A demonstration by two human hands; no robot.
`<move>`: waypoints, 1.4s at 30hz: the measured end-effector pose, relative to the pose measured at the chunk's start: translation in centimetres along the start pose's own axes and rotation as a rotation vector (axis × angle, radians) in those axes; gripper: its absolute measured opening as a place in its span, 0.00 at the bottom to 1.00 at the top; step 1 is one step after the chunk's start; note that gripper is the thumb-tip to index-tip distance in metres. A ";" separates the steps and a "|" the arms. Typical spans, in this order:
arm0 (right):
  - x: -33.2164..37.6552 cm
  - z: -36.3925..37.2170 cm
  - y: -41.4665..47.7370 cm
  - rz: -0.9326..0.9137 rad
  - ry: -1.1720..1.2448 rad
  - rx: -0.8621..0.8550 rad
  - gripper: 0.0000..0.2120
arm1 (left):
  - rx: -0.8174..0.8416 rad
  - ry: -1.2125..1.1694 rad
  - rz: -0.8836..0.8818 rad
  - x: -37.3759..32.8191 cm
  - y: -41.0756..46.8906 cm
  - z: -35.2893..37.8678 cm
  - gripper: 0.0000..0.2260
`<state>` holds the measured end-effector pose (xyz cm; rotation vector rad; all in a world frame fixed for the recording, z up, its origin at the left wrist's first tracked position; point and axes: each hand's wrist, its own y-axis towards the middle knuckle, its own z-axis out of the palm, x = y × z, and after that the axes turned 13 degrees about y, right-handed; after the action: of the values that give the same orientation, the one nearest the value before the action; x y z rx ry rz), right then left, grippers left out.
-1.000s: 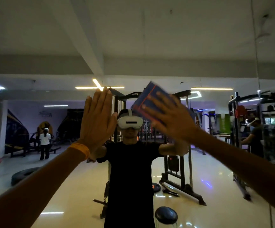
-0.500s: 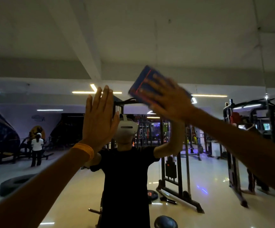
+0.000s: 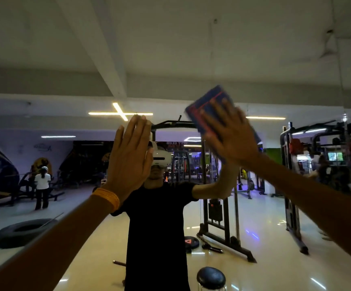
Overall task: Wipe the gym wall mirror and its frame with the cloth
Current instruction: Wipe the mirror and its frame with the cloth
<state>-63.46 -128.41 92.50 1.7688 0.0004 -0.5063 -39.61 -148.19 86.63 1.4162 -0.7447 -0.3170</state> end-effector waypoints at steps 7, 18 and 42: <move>7.9 2.6 -3.0 0.108 0.019 -0.009 0.30 | 0.003 0.002 -0.031 0.3 -0.6 -0.1 0.29; -0.1 0.7 -5.3 0.451 -0.025 -0.168 0.32 | 0.051 0.005 -0.026 0.2 -0.6 -0.5 0.29; -10.8 -1.7 -14.2 0.128 -0.094 -0.011 0.30 | 0.026 -0.003 0.024 -14.3 -0.8 0.7 0.32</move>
<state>-76.41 -120.18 83.21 1.7205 -0.1744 -0.4947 -50.46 -140.11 81.89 1.4301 -0.7699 -0.2913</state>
